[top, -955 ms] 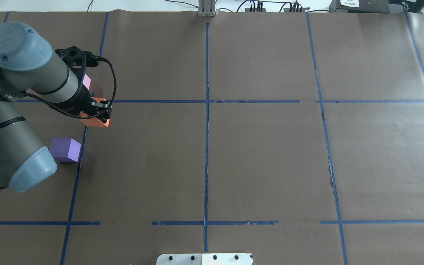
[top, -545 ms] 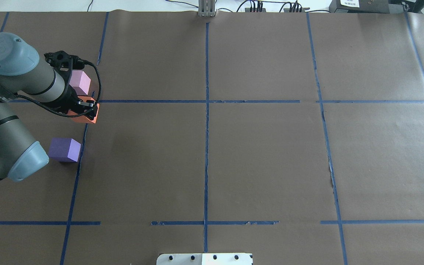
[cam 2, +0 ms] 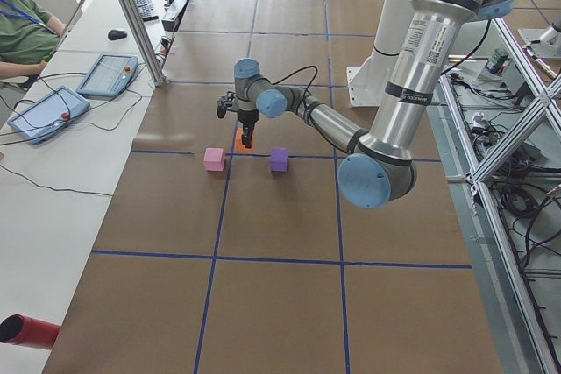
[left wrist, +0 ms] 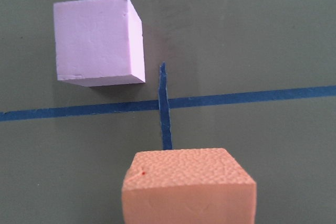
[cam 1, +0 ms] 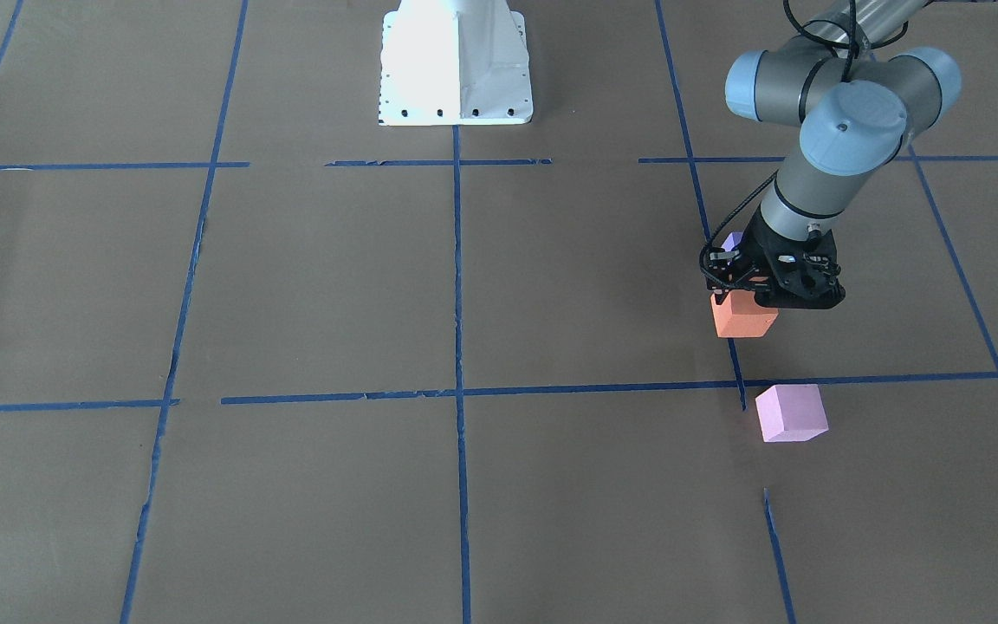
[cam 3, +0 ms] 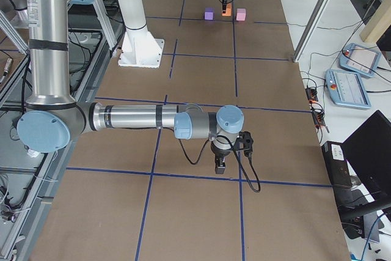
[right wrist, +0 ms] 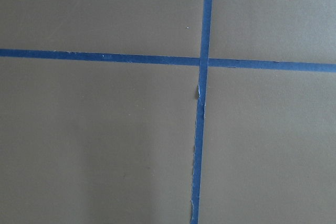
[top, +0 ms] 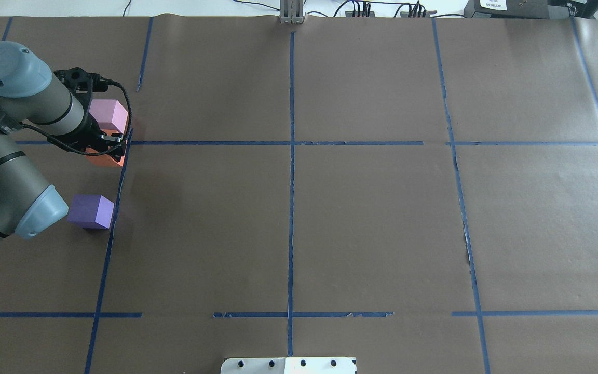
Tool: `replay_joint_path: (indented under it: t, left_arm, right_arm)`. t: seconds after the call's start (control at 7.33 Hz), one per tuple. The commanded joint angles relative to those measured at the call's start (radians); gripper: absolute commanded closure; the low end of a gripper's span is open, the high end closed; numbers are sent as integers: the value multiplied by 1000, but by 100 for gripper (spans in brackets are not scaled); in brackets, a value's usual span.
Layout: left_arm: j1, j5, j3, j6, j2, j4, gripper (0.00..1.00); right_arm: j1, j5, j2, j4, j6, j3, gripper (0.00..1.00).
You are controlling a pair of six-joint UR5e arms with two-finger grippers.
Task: Arrange blocks in a line
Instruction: 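Lower the orange cube between the pink and purple cubes and open the left gripper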
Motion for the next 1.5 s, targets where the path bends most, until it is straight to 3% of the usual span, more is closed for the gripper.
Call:
replay_joint_path:
  t: [0.0,0.55,0.68,0.95,1.36]
  left_arm:
    - [-20,-54,63,48,-1,-6,100]
    - [-27,-85,97,73,1,-4,100]
    - [-28,-85,108,76,1,-6,92]
    - [-36,-91,108,97,1,-3,0]
    - [-40,-89,108,108,1,-3,0]
  right_arm:
    - [0,0,0,0,0,0,0]
    - [0,1,0,0,0,0,0]
    - [0,1,0,0,0,0,0]
    - [0,1,0,0,0,0,0]
    - [0,1,0,0,0,0,0]
